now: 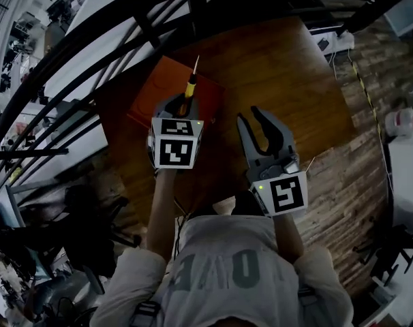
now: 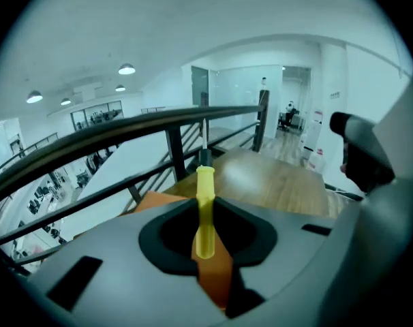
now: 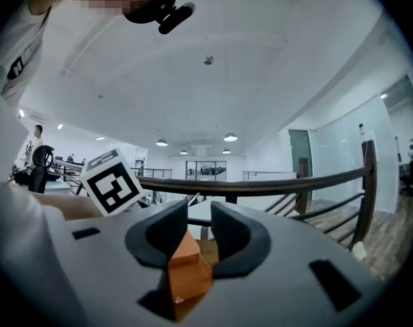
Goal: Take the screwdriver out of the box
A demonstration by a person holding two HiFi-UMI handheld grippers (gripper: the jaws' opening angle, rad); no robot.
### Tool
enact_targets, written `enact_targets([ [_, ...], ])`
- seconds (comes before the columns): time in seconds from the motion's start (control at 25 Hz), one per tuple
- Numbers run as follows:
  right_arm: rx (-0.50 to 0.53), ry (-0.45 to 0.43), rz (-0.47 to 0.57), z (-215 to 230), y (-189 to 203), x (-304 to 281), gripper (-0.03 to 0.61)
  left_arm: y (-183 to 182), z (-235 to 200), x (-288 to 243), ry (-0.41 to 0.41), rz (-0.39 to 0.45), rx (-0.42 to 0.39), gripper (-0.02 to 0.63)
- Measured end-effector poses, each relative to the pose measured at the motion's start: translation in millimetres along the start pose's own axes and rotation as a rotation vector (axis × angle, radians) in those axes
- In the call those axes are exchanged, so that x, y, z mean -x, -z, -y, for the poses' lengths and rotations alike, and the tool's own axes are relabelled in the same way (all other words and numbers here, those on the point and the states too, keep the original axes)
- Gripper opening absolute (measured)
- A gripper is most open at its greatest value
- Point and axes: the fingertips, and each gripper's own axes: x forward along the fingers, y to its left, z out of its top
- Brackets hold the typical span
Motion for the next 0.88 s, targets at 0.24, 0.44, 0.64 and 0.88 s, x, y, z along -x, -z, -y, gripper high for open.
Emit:
enact_targets([
  [0.24, 0.067, 0.003, 0.134, -37.3, -51.6, 5.9, 0.112, -50.6, -18.6, 105.5, -0.105, 0.321, -0.033, 0.079],
  [0.44, 0.078, -0.028, 0.193, -49.2, -72.5, 4.7, 0.112, -83.1, -17.2, 168.0, -0.186, 0.543, -0.042, 0.080],
  [0.64, 0.089, -0.047, 0.226, -62.2, -82.0, 14.1, 0.112, -87.6, -8.9, 213.6, -0.254, 0.677, -0.072, 0.080],
  [0.88, 0.083, -0.036, 0.254, -67.4, -87.6, 22.3, 0.112, -72.6, -3.9, 238.6, -0.302, 0.746, -0.070, 0.080],
])
